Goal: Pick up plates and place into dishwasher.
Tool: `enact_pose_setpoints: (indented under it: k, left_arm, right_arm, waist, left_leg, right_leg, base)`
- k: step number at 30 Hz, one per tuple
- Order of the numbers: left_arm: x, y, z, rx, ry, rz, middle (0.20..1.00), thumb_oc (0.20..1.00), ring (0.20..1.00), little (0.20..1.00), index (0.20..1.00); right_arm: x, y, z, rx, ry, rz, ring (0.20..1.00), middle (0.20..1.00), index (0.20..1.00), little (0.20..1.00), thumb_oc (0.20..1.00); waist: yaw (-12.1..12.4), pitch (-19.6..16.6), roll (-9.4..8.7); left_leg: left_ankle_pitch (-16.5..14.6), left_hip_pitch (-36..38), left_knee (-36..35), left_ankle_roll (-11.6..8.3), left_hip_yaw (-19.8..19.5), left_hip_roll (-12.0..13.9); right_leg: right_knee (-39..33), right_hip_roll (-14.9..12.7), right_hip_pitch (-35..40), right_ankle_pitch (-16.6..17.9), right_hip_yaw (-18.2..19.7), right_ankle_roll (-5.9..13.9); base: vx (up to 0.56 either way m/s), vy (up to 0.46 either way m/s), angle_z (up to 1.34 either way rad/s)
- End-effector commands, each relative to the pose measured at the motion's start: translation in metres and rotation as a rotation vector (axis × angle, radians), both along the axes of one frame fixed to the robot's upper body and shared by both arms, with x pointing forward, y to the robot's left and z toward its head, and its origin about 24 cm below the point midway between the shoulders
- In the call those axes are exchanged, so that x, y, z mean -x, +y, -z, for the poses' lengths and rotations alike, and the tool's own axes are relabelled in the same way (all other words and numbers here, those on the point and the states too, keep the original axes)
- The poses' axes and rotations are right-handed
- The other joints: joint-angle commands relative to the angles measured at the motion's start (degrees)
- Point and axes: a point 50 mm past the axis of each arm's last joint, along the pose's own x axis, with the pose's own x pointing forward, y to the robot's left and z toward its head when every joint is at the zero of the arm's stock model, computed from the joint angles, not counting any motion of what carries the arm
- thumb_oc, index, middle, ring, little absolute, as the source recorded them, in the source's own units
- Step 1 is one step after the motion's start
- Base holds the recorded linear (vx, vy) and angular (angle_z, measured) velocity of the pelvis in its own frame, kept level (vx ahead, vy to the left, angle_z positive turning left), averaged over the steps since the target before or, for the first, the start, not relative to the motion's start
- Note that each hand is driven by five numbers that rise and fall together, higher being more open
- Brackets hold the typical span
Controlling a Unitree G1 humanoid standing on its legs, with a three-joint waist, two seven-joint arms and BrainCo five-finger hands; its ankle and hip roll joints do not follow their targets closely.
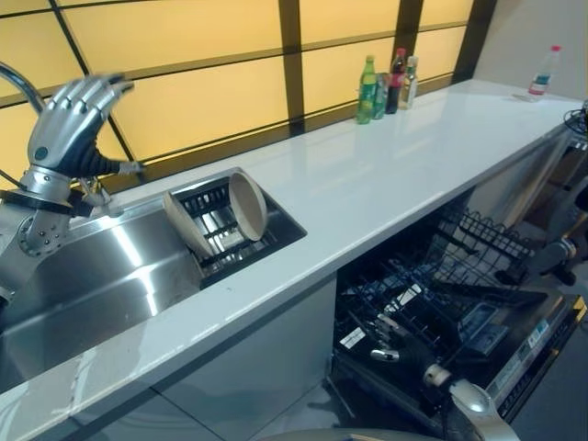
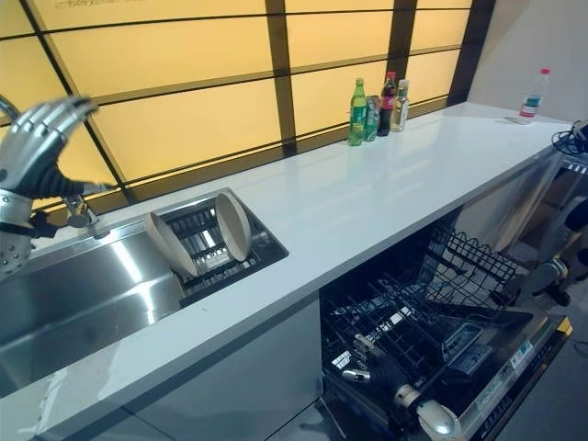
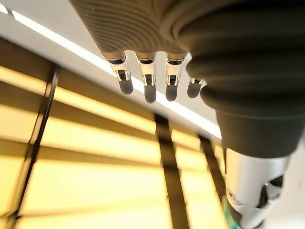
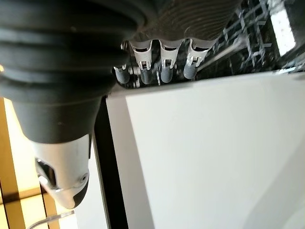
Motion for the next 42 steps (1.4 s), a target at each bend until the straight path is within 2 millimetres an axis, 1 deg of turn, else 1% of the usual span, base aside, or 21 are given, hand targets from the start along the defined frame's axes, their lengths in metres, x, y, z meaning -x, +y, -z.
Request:
enact_pose_setpoints:
  k: [1, 2, 4, 5, 7, 9, 11, 12, 15, 21, 24, 28, 34, 38, 42]
  left_arm:
    - [-0.005, 0.014, -0.038, -0.126, -0.032, -0.139, 1.0, 1.0, 1.0, 1.0, 1.0]
    - [-0.006, 0.018, -0.034, -0.195, 0.022, -0.181, 1.0, 1.0, 1.0, 1.0, 1.0]
    - [-0.007, 0.026, -0.03, -0.265, 0.084, -0.252, 1.0, 1.0, 1.0, 1.0, 1.0]
    - [-0.008, 0.034, -0.027, -0.305, 0.132, -0.322, 1.0, 1.0, 1.0, 1.0, 1.0]
    - [-0.007, 0.047, -0.022, -0.319, 0.183, -0.403, 1.0, 1.0, 1.0, 1.0, 1.0]
    - [-0.006, 0.056, -0.019, -0.319, 0.207, -0.464, 1.0, 1.0, 1.0, 1.0, 1.0]
    - [-0.005, 0.06, -0.016, -0.307, 0.202, -0.481, 1.0, 1.0, 1.0, 1.0, 1.0]
    - [-0.005, 0.06, -0.013, -0.308, 0.194, -0.464, 1.0, 1.0, 1.0, 1.0, 1.0]
    - [-0.01, 0.05, -0.003, -0.366, 0.149, -0.385, 1.0, 1.0, 1.0, 1.0, 1.0]
    - [-0.009, 0.045, 0.022, -0.473, 0.158, -0.309, 1.0, 1.0, 1.0, 1.0, 1.0]
    - [-0.01, 0.044, 0.021, -0.462, 0.119, -0.304, 1.0, 1.0, 1.0, 1.0, 1.0]
    - [-0.01, 0.044, 0.024, -0.469, 0.131, -0.304, 1.0, 1.0, 1.0, 1.0, 1.0]
    - [-0.009, 0.046, 0.036, -0.497, 0.182, -0.323, 1.0, 1.0, 1.0, 1.0, 1.0]
    - [-0.011, 0.045, 0.04, -0.499, 0.198, -0.326, 1.0, 1.0, 1.0, 1.0, 1.0]
    - [-0.011, 0.047, 0.051, -0.517, 0.28, -0.349, 1.0, 1.0, 1.0, 1.0, 1.0]
  right_arm:
    - [-0.028, 0.014, -0.041, -0.09, -0.24, -0.041, 1.0, 1.0, 1.0, 1.0, 1.0]
    - [-0.031, 0.012, -0.047, -0.094, -0.263, -0.037, 1.0, 1.0, 1.0, 1.0, 1.0]
    - [-0.035, 0.009, -0.054, -0.096, -0.288, -0.032, 1.0, 1.0, 1.0, 1.0, 1.0]
    - [-0.037, 0.008, -0.059, -0.101, -0.308, -0.024, 1.0, 1.0, 1.0, 1.0, 1.0]
    - [-0.04, 0.007, -0.064, -0.108, -0.329, -0.02, 1.0, 1.0, 1.0, 1.0, 1.0]
    - [-0.041, 0.007, -0.069, -0.113, -0.351, -0.022, 1.0, 1.0, 1.0, 1.0, 1.0]
    - [-0.042, 0.008, -0.073, -0.118, -0.365, -0.028, 1.0, 1.0, 1.0, 1.0, 1.0]
    - [-0.043, 0.008, -0.074, -0.122, -0.371, -0.033, 1.0, 1.0, 1.0, 1.0, 1.0]
    - [-0.044, 0.01, -0.077, -0.125, -0.384, -0.04, 1.0, 1.0, 1.0, 1.0, 1.0]
    - [-0.045, 0.005, -0.073, -0.111, -0.367, -0.03, 1.0, 1.0, 1.0, 1.0, 1.0]
    - [-0.044, 0.001, -0.073, -0.097, -0.363, -0.023, 1.0, 1.0, 1.0, 1.0, 1.0]
    - [-0.045, -0.006, -0.074, -0.081, -0.364, -0.013, 1.0, 1.0, 1.0, 1.0, 1.0]
    - [-0.047, -0.014, -0.081, -0.066, -0.379, 0.004, 1.0, 1.0, 1.0, 1.0, 1.0]
    - [-0.049, -0.017, -0.084, -0.056, -0.388, 0.007, 1.0, 1.0, 1.0, 1.0, 1.0]
    - [-0.052, -0.019, -0.088, -0.046, -0.41, 0.02, 1.0, 1.0, 1.0, 1.0, 1.0]
  waist:
    - [-1.1, 3.3, -0.49]
    - [-1.4, 3.5, -0.29]
    - [-1.8, 3.7, -0.14]
    - [-2.1, 3.7, -0.04]
    - [-2.5, 3.9, 0.12]
    - [-2.7, 4.1, 0.13]
    - [-2.9, 4.3, 0.13]
    - [-3.0, 4.4, 0.1]
    - [-3.3, 4.6, -0.08]
    - [-3.5, 4.6, -0.3]
    - [-3.8, 4.9, -0.39]
    - [-4.0, 5.3, -0.54]
    - [-4.4, 6.2, -0.56]
    - [-4.6, 6.9, -0.55]
    - [-4.9, 7.7, -0.58]
  left_leg:
    - [-5.8, 1.1, 0.5, 2.33, 3.7, -3.5]
    - [-5.9, 1.1, 0.5, 2.4, 3.9, -3.6]
    - [-5.9, 1.1, 0.5, 2.41, 4.1, -3.7]
    - [-5.9, 1.0, 0.5, 2.43, 4.2, -3.7]
    - [-5.8, 0.9, 0.5, 2.45, 4.6, -3.8]
    - [-5.7, 0.8, 0.5, 2.48, 4.8, -3.9]
    - [-5.6, 0.7, 0.5, 2.58, 4.9, -4.0]
    - [-5.6, 0.7, 0.5, 2.58, 5.0, -4.0]
    - [-5.6, 0.5, 0.5, 2.54, 5.1, -4.1]
    - [-5.7, 0.4, 0.5, 2.46, 5.2, -4.2]
    - [-5.7, 0.3, 0.5, 2.46, 5.5, -4.3]
    - [-5.6, 0.1, 0.5, 2.41, 5.7, -4.2]
    - [-5.4, -0.3, 0.5, 2.36, 5.7, -4.2]
    - [-5.2, -0.7, 0.5, 2.28, 5.8, -4.3]
    - [-5.1, -1.3, 0.5, 2.28, 5.7, -4.3]
  right_leg:
    - [0.9, -3.4, 0.5, -4.0, 1.8, 5.87]
    - [0.9, -3.4, 0.4, -4.0, 1.9, 5.95]
    - [0.8, -3.5, 0.3, -3.8, 2.2, 6.1]
    - [0.8, -3.5, 0.1, -3.7, 2.3, 6.25]
    - [0.7, -3.6, -0.1, -3.4, 2.5, 6.47]
    - [0.7, -3.6, -0.4, -3.3, 2.7, 6.57]
    - [0.7, -3.5, -0.6, -3.2, 2.8, 6.61]
    - [0.7, -3.5, -0.7, -3.2, 2.8, 6.62]
    - [0.8, -3.6, -1.0, -3.2, 2.8, 6.57]
    - [0.8, -3.8, -1.2, -3.1, 2.9, 6.59]
    - [0.8, -3.8, -1.4, -3.1, 2.9, 6.61]
    - [0.9, -3.8, -1.8, -3.0, 3.1, 6.64]
    - [1.0, -3.8, -2.4, -2.8, 3.5, 6.62]
    - [1.1, -3.9, -2.9, -2.7, 3.5, 6.62]
    - [1.1, -4.0, -3.5, -2.5, 3.7, 6.64]
  base:
    - [0.02, 0.075, -0.11]
    - [0.02, 0.067, -0.13]
    - [0.02, 0.067, -0.11]
    - [0.02, 0.058, -0.07]
    - [0.02, 0.053, -0.05]
    - [0.01, 0.042, -0.04]
    - [0.0, 0.033, -0.07]
    - [0.0, 0.029, -0.09]
    - [0.0, 0.012, -0.04]
    - [0.0, 0.005, 0.0]
    - [0.01, 0.034, 0.0]
    - [0.0, 0.032, -0.02]
    - [-0.01, 0.038, -0.03]
    - [-0.01, 0.037, -0.08]
    - [-0.01, 0.037, -0.03]
